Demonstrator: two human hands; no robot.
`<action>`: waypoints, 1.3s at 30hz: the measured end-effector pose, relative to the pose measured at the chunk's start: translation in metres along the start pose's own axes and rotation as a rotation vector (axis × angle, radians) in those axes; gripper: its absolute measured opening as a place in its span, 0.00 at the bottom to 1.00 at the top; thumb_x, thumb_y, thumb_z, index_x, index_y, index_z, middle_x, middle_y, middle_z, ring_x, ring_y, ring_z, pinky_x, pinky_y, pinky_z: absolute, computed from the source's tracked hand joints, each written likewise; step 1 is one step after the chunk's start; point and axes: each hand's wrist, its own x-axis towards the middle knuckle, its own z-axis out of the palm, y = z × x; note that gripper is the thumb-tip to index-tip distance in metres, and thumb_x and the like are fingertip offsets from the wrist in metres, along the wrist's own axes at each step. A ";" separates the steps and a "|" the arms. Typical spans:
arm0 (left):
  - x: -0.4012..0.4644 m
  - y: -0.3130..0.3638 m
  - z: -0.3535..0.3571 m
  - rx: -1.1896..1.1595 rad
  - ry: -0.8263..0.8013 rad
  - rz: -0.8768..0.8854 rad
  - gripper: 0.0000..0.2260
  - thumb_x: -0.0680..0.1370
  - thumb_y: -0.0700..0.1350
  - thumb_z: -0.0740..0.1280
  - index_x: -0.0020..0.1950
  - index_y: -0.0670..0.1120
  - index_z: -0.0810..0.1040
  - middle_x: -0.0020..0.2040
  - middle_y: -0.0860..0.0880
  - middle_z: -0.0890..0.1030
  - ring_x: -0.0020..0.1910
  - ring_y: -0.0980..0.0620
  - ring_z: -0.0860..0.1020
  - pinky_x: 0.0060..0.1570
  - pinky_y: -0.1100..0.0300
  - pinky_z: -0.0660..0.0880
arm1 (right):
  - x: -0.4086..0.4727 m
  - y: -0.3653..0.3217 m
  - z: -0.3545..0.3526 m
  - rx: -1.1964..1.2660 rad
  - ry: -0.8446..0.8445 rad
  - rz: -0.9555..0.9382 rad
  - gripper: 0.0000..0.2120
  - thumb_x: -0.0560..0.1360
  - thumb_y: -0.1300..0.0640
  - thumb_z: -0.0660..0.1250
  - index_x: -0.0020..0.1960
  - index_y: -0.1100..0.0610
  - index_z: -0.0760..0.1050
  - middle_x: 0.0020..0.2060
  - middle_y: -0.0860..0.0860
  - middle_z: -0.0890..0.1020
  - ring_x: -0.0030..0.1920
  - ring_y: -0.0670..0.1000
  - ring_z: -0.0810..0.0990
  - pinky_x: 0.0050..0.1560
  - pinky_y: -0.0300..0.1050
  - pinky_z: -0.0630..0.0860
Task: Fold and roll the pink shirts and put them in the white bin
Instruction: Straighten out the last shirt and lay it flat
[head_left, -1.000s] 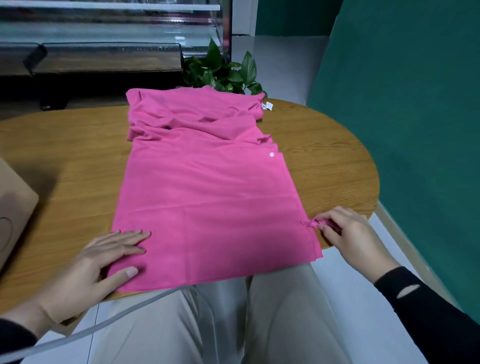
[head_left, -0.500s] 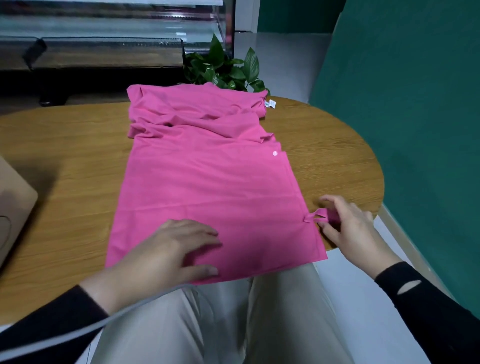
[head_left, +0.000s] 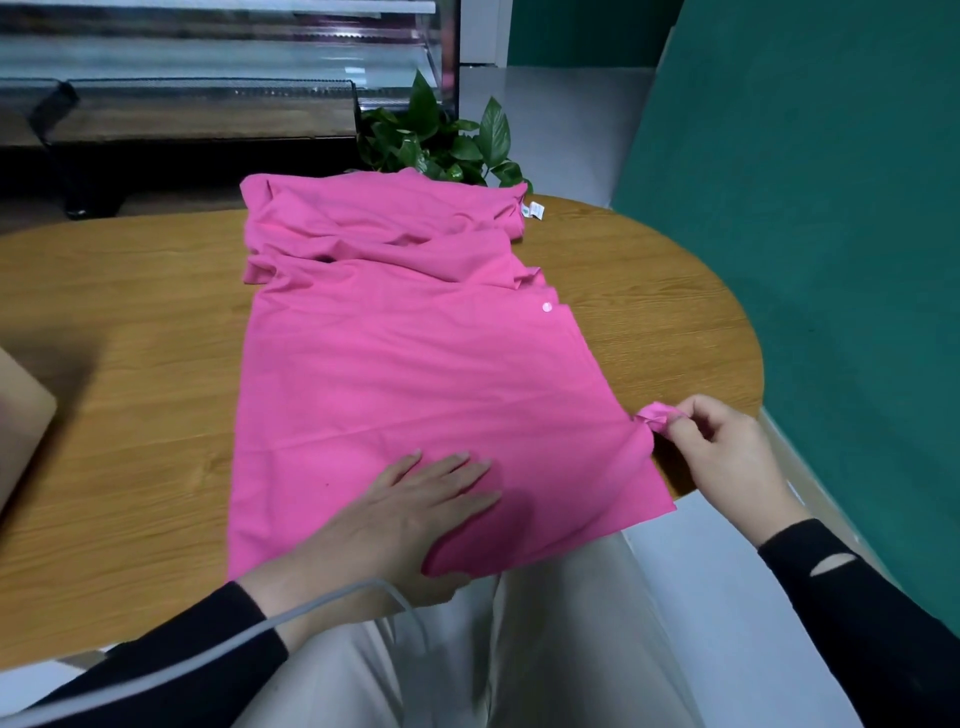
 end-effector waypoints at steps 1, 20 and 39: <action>-0.004 -0.002 0.001 -0.016 0.016 -0.007 0.36 0.74 0.67 0.56 0.80 0.62 0.50 0.81 0.60 0.44 0.79 0.62 0.38 0.78 0.51 0.39 | 0.000 0.001 -0.001 0.034 0.008 0.014 0.13 0.78 0.50 0.69 0.38 0.57 0.77 0.36 0.60 0.81 0.35 0.54 0.73 0.39 0.46 0.67; -0.035 -0.067 -0.014 -0.055 0.355 -0.386 0.32 0.80 0.70 0.45 0.76 0.56 0.68 0.77 0.53 0.67 0.77 0.54 0.64 0.75 0.45 0.61 | 0.002 -0.011 0.003 0.260 -0.272 0.161 0.09 0.77 0.62 0.72 0.46 0.55 0.72 0.29 0.52 0.67 0.27 0.50 0.63 0.28 0.45 0.62; -0.067 -0.103 -0.011 -0.097 0.437 -0.423 0.24 0.76 0.67 0.58 0.64 0.56 0.77 0.73 0.57 0.71 0.75 0.58 0.65 0.74 0.48 0.56 | -0.004 0.016 -0.004 -0.674 0.009 -0.570 0.09 0.71 0.60 0.75 0.48 0.50 0.81 0.60 0.50 0.76 0.63 0.56 0.71 0.59 0.53 0.62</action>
